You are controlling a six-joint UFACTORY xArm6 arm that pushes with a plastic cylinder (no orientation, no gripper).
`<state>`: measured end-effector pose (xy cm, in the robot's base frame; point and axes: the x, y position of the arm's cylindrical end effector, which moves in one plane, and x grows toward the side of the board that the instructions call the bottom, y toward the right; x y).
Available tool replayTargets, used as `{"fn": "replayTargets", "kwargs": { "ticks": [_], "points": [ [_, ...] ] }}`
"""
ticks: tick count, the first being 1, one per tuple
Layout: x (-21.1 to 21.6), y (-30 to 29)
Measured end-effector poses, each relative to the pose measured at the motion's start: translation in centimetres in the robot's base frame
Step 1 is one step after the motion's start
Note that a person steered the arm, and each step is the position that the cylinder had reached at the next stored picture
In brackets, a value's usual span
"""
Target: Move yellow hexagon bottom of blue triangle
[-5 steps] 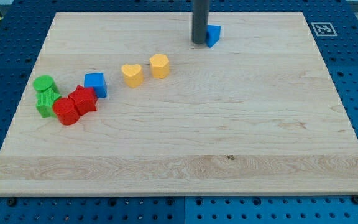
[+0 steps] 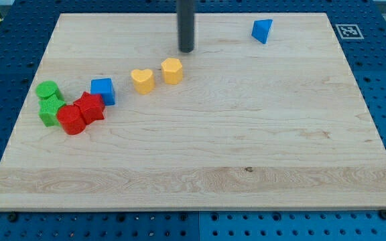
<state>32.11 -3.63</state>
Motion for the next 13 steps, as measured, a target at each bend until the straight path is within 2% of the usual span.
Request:
{"fn": "replayTargets", "kwargs": {
  "ticks": [1, 2, 3, 4, 5, 6, 7, 10, 11, 13],
  "points": [
    [6.2, -1.1],
    [7.6, -0.4],
    [8.2, -3.3],
    [11.0, -7.3],
    [15.1, -5.6],
    [15.4, -2.1],
    [11.9, -1.9],
    [9.0, -7.9],
    [7.5, -6.5],
    [7.5, 1.5]
  ]
}}
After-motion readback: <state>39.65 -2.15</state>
